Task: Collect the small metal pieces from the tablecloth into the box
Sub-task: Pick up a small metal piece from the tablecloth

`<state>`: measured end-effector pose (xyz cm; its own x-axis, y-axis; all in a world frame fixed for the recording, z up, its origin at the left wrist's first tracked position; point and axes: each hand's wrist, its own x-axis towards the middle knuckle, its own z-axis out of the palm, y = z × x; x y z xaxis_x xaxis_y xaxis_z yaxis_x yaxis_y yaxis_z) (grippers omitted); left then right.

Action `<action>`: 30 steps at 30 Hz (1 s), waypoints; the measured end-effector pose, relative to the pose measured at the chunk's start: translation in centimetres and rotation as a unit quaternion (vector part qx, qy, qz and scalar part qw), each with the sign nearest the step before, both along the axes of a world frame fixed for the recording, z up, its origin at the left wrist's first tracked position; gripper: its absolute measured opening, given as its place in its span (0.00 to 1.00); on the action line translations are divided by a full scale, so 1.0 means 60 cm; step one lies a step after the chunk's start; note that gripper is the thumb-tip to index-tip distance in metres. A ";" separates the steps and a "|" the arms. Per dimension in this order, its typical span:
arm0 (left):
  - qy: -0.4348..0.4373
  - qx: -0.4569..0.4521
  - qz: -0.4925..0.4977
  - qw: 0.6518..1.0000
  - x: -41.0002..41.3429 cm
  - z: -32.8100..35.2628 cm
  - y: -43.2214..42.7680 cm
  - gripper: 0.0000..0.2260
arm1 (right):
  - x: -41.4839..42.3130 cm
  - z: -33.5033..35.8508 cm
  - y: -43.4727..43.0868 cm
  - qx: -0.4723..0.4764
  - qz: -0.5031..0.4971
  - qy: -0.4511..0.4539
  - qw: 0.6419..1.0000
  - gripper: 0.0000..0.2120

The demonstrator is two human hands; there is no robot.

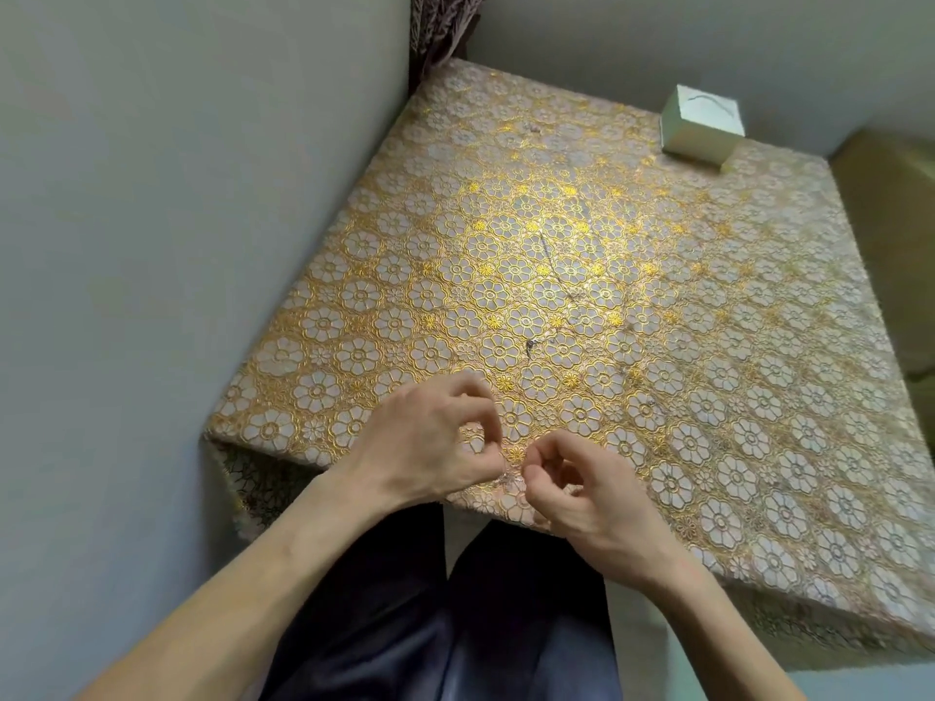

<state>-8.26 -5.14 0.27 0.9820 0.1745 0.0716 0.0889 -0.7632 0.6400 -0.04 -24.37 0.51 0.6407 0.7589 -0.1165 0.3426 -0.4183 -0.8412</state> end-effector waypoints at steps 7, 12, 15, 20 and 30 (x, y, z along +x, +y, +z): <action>-0.025 -0.097 0.016 0.995 -0.011 -0.015 -0.005 0.08 | -0.003 -0.013 -0.006 0.015 -0.035 0.010 0.999 0.04; -0.041 -0.078 0.039 0.995 -0.027 -0.031 -0.006 0.08 | -0.005 -0.031 -0.014 -0.030 -0.057 -0.116 0.991 0.05; -0.058 -0.030 0.052 0.996 -0.043 -0.046 -0.005 0.07 | -0.013 -0.040 -0.019 -0.054 -0.063 -0.179 0.980 0.03; -0.069 0.034 0.074 0.994 -0.066 -0.071 -0.014 0.09 | -0.030 -0.042 -0.009 -0.069 -0.101 -0.195 0.973 0.07; -0.126 0.083 0.055 0.987 -0.078 -0.096 -0.018 0.06 | -0.031 -0.034 0.030 -0.171 -0.137 -0.191 0.957 0.14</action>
